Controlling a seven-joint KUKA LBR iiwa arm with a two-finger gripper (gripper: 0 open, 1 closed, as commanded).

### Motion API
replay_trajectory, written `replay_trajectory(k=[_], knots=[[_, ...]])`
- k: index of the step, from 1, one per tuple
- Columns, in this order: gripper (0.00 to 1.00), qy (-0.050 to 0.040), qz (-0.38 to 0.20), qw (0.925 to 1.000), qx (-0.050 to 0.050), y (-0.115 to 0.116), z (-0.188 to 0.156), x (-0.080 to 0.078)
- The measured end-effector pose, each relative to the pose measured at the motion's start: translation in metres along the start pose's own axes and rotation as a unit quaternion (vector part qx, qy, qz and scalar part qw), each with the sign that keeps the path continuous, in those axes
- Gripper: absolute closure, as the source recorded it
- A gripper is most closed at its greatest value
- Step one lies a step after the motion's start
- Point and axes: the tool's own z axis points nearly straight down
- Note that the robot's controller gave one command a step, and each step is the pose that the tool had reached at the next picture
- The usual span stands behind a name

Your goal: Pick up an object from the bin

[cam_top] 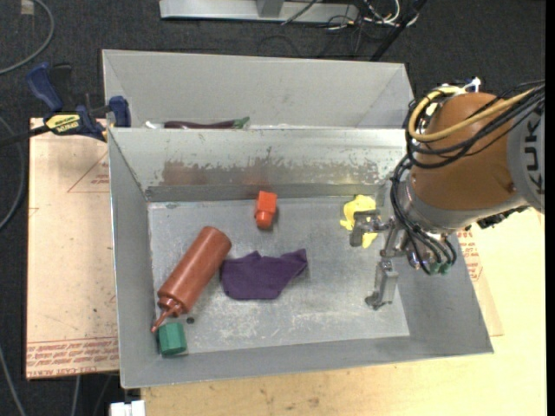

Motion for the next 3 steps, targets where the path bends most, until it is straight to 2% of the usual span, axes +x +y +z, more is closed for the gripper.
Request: replay_trajectory(k=[1,2,3], knots=[[0.0,-0.0039,-0.001,1.0,0.0,0.0,-0.004,-0.002],[0.0,-0.0083,-0.009,0.9999,0.001,0.019,0.032,-0.019],[0.0,-0.0019,-0.032,0.9995,0.0,0.054,0.066,-0.023]])
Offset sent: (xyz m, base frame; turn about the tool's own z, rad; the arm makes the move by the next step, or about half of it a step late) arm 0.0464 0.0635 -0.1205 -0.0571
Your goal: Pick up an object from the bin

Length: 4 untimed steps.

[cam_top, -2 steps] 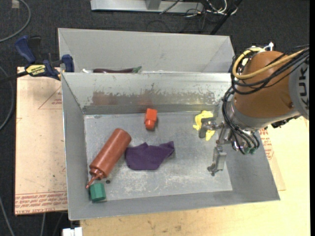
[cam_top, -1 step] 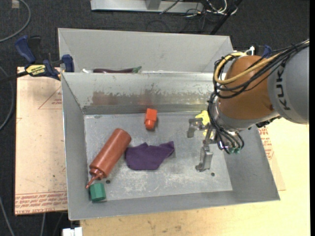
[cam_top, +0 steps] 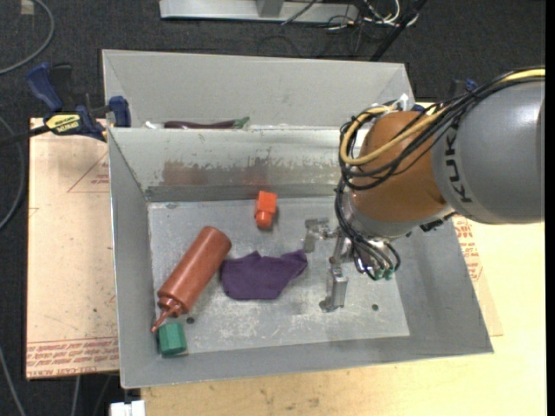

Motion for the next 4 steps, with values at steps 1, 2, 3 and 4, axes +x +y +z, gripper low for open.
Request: replay_trajectory(k=[1,2,3,4], knots=[[0.0,-0.0067,-0.036,0.9993,0.001,0.026,0.023,-0.045],[1.0,-0.0011,-0.208,0.9781,-0.001,0.086,0.062,-0.048],[1.0,-0.0011,-0.208,0.9781,-0.001,0.086,0.062,-0.048],[1.0,-0.0029,-0.236,0.9718,-0.002,0.086,-0.026,-0.056]])
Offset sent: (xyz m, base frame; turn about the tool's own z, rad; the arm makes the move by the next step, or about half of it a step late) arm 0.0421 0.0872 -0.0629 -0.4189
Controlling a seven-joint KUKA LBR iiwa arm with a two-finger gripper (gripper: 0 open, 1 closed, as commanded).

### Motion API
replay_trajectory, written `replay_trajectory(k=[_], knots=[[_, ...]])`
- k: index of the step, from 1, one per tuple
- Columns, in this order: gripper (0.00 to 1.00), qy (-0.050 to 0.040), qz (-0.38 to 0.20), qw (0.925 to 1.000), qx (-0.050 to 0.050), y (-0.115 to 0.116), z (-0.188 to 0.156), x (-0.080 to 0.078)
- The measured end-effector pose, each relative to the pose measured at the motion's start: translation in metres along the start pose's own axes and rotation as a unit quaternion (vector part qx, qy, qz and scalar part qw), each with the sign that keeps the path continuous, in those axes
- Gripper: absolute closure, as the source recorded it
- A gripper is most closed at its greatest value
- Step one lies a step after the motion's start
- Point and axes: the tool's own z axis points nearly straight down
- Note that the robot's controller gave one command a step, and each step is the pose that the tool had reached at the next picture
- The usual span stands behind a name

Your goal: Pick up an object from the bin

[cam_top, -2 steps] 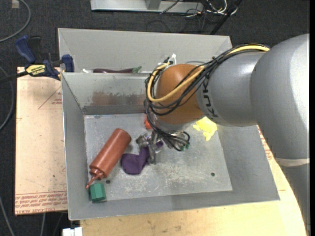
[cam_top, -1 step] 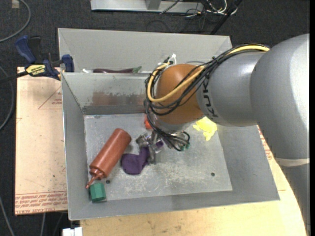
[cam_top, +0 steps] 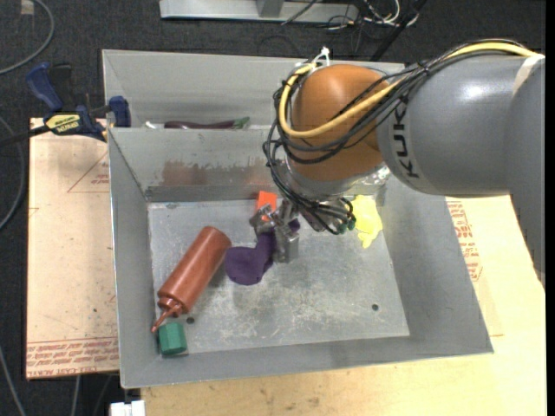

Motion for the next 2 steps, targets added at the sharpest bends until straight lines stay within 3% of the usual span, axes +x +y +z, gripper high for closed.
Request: replay_trajectory(k=[1,2], knots=[[1.0,0.0,0.0,1.0,0.0,0.0,0.0,0.0],[1.0,-0.0033,0.015,0.9999,0.001,0.007,-0.137,0.001]])
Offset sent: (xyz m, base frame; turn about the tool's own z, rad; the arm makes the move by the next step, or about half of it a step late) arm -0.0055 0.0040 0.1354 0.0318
